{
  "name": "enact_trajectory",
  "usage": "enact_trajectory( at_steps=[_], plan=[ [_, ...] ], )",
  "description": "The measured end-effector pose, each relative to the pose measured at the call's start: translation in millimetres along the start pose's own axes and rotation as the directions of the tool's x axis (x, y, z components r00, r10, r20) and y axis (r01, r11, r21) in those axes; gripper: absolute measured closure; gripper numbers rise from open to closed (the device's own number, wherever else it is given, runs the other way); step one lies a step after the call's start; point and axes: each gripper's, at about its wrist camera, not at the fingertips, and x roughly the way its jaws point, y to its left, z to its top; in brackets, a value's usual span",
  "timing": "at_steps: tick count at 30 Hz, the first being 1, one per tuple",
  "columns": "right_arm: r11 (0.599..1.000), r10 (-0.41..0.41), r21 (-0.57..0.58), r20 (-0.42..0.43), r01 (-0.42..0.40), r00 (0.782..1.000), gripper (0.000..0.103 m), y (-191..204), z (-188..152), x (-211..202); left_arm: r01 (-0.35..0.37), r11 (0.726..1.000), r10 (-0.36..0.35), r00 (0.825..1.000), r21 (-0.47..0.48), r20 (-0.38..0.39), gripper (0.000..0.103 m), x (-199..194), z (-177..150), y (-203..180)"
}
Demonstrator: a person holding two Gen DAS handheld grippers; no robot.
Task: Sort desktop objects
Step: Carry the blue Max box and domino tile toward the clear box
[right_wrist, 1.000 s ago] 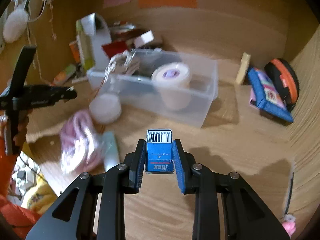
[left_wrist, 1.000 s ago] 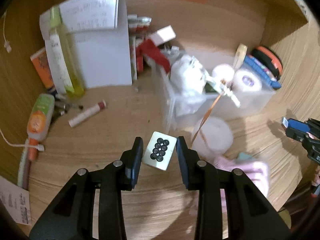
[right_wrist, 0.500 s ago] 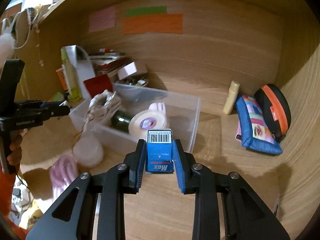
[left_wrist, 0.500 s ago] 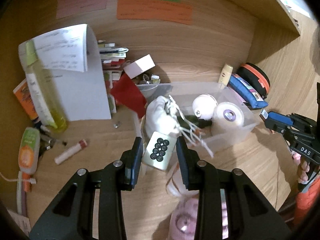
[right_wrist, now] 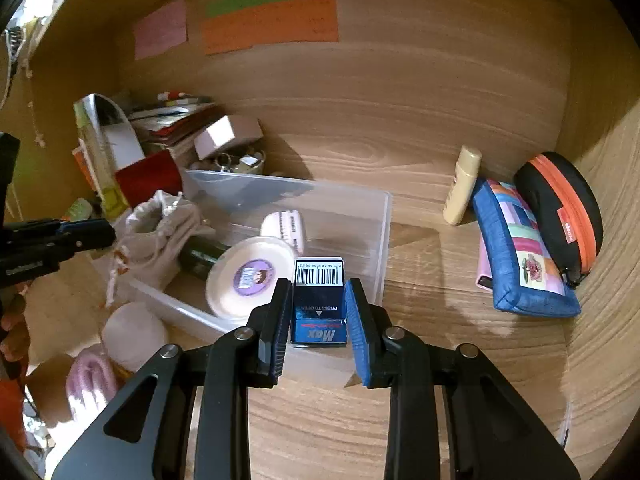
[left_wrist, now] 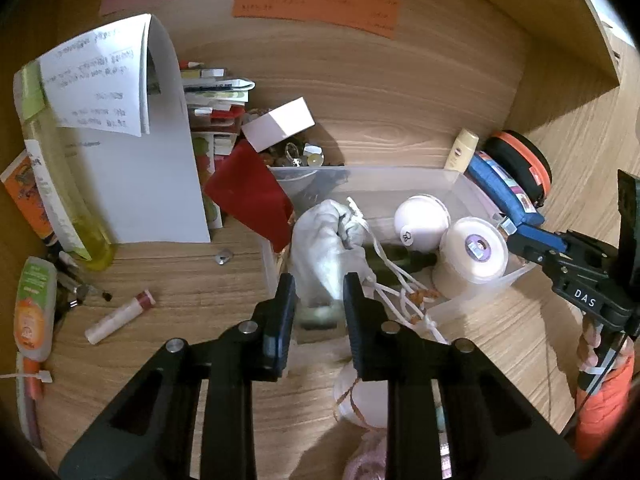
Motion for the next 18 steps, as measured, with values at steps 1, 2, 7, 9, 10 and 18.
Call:
enact_trajectory(
  at_steps=[1, 2, 7, 9, 10, 18],
  plan=[
    [1.000, -0.005, 0.000, -0.002, 0.005, 1.000, 0.078, 0, 0, 1, 0.002, 1.000, -0.002, 1.000, -0.001, -0.007, 0.079, 2, 1, 0],
    [1.000, -0.008, 0.000, -0.006, 0.008, 1.000, 0.078, 0, 0, 3, 0.008, 1.000, -0.008, 1.000, -0.003, -0.014, 0.079, 5, 1, 0],
    [1.000, -0.022, -0.013, -0.006, 0.021, 1.000, 0.078, 2, 1, 4, -0.008, 1.000, 0.008, 1.000, 0.011, -0.014, 0.079, 8, 0, -5],
    [0.999, -0.034, -0.023, -0.006, 0.034, 0.999, 0.078, 3, 2, 4, -0.015, 1.000, 0.016, 1.000, 0.017, -0.011, 0.079, 6, 0, -7],
    [0.999, -0.036, -0.024, -0.007, 0.036, 0.999, 0.077, 3, 2, 4, -0.015, 1.000, 0.016, 1.000, 0.019, -0.009, 0.079, 5, -1, -8],
    [0.998, -0.060, -0.005, 0.016, 0.060, 0.998, 0.043, 1, 2, -2, -0.014, 1.000, 0.013, 0.999, 0.010, 0.041, 0.052, -19, -3, -10]
  ],
)
